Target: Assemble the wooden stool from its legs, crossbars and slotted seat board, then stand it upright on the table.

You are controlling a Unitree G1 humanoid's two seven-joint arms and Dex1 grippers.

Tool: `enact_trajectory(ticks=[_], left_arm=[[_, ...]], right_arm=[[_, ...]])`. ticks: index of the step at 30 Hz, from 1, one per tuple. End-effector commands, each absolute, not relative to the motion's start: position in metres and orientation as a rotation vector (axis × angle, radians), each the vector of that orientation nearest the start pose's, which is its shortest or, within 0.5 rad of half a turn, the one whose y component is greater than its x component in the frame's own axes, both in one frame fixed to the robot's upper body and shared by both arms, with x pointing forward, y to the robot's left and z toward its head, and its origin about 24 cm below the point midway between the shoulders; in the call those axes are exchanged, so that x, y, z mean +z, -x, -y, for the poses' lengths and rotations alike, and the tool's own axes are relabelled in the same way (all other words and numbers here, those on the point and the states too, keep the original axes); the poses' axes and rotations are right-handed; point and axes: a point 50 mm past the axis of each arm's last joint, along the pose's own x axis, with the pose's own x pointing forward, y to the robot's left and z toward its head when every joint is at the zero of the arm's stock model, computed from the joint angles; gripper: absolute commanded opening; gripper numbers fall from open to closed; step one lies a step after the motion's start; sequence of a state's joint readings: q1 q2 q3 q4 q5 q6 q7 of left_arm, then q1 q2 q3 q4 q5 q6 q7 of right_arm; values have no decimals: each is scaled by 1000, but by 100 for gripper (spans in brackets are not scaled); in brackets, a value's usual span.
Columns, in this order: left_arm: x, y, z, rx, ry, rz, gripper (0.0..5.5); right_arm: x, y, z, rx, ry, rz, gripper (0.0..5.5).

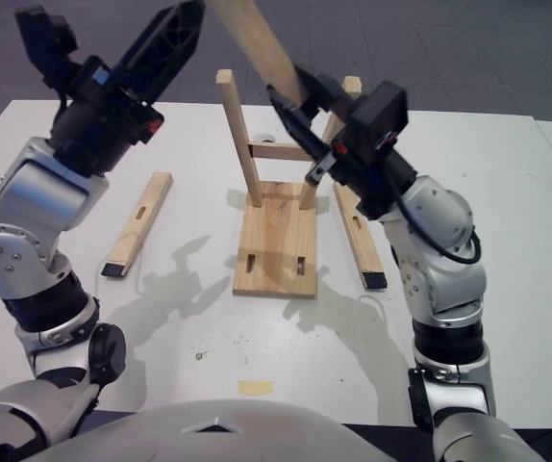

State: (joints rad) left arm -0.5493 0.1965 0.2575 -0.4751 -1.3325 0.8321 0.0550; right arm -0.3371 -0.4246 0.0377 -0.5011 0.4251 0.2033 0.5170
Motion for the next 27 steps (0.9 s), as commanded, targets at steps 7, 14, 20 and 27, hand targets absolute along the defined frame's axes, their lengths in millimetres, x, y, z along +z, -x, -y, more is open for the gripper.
enact_trajectory(ticks=[7,14,20,27], left_arm=[[253,-261,-118,-847,809,75,438],[250,-259,-110,-827,730,54,322],[254,-261,-112,-786,621,112,220],[257,-260,-110,-802,621,158,101]], right_arm=[[212,-241,112,901,230,550,130],[208,-241,107,909,236,541,130],[205,-242,108,890,238,534,130],[202,-243,108,871,227,525,130]])
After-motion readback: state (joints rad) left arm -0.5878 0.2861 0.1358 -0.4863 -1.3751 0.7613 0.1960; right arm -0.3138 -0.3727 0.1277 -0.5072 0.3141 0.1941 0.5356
